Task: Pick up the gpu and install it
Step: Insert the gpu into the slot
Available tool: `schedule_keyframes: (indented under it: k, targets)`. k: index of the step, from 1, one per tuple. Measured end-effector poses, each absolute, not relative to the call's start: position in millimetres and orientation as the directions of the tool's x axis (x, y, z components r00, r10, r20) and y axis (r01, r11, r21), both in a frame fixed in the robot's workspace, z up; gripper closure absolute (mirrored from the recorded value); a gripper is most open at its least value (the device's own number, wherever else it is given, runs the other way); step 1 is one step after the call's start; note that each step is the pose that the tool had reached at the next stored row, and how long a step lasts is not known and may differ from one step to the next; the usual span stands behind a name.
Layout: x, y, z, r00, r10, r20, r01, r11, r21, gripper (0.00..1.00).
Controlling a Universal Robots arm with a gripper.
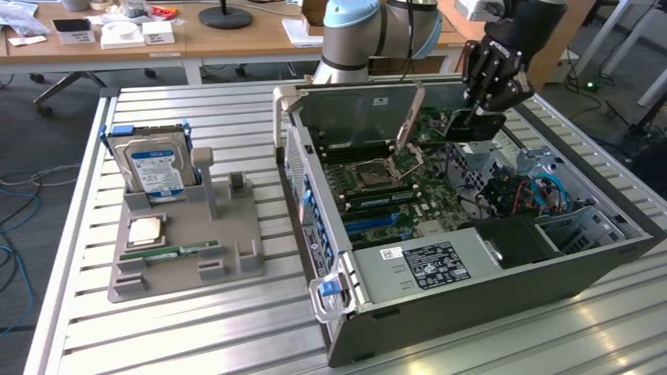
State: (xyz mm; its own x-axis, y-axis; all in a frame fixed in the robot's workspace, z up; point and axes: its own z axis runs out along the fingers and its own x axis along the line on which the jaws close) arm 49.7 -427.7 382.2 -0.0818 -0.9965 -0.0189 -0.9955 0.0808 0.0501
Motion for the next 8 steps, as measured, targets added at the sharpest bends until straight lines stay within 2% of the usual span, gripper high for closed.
schedule_keyframes:
  k: [8]
  targets:
    - [49.2,-427.5,380.7,-0.041,-0.999,-0.019,-0.998,0.04,0.045,0.74]
